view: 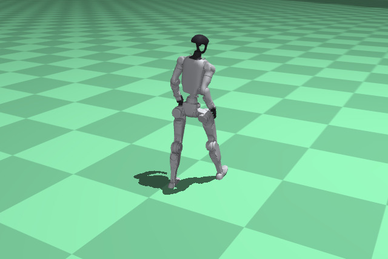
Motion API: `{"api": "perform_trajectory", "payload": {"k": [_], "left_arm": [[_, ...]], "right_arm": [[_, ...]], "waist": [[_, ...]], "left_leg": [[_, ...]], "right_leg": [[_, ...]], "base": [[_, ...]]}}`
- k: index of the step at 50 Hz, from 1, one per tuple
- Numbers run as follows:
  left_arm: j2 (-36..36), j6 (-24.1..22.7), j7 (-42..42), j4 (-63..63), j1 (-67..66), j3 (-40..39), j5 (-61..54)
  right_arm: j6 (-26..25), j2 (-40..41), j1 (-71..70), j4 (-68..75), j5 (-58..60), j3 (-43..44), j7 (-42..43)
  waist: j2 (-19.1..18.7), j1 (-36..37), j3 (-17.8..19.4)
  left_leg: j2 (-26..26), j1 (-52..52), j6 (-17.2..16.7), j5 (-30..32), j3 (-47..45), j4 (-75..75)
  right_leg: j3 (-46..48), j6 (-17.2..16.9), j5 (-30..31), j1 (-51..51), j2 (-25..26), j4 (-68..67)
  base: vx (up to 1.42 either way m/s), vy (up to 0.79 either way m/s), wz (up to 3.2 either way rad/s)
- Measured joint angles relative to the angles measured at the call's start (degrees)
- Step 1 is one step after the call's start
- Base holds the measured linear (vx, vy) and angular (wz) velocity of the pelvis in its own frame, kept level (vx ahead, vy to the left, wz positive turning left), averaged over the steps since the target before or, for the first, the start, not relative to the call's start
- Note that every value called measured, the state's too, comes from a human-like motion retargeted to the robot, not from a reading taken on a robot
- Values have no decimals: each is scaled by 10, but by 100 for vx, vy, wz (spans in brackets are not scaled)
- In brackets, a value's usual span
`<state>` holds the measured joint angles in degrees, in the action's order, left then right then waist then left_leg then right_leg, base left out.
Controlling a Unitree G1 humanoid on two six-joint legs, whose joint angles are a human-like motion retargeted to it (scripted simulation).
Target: Walk run
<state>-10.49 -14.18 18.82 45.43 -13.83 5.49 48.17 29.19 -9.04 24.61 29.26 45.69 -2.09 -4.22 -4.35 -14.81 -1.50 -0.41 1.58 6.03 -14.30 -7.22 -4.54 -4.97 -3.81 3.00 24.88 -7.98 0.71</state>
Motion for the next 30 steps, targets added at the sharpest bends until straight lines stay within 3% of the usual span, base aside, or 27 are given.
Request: {"api": "perform_trajectory", "payload": {"k": [3, 6, 12, 15, 18, 21, 25, 30], "left_arm": [[3, 2, 5, 11, 2, -5, -2], [8, 4, 10, 25, -1, -17, -7], [25, 4, 9, 36, -1, -14, -25], [1, -8, -5, 10, 7, 8, 4], [-11, -21, -35, -11, 11, 11, 48], [-2, -22, -54, -16, 5, 3, 50], [13, -23, -71, -16, -5, -12, 7], [16, -23, -83, -17, -8, -15, -12]], "right_arm": [[-11, 2, -1, 3, -13, 3, -34], [-23, 6, 1, -3, -17, 10, -45], [-27, -3, -8, 8, -36, 20, -82], [-26, -8, -9, 12, -31, 20, -82], [-23, -6, -10, 24, -26, 13, -92], [-26, -7, -13, 35, -20, 12, -113], [-22, -16, -14, 34, -7, 9, -113], [-18, -18, -8, 42, 1, 11, -112]], "waist": [[4, 1, -10], [12, 3, -30], [14, -11, -38], [31, -7, -44], [36, -7, -42], [39, 10, -38], [44, 41, -33], [35, 63, -32]], "left_leg": [[-1, 15, -12, -9, -2, -20], [4, 24, -30, 22, -10, -47], [50, -28, -59, 243, -9, -222], [78, -96, -29, 327, -47, -367], [111, -147, -20, 283, -78, -437], [85, -189, -40, 241, -72, -425], [83, -219, -69, 192, -119, -334], [104, -217, -54, 175, -213, -203]], "right_leg": [[31, -2, 2, -6, -5, -36], [37, 1, 47, -16, 5, -54], [49, 52, 11, -62, 12, -74], [55, 71, -4, -87, 11, -68], [77, 79, -10, -107, 18, -63], [85, 85, -2, -122, 27, -59], [82, 92, 6, -141, 40, -57], [96, 96, -4, -175, 59, -42]], "base": [[65, -39, 26], [66, -47, 17], [67, -46, 28], [49, -40, 23], [41, -32, 22], [43, -19, -39], [43, -14, -59], [40, -6, -15]]}}
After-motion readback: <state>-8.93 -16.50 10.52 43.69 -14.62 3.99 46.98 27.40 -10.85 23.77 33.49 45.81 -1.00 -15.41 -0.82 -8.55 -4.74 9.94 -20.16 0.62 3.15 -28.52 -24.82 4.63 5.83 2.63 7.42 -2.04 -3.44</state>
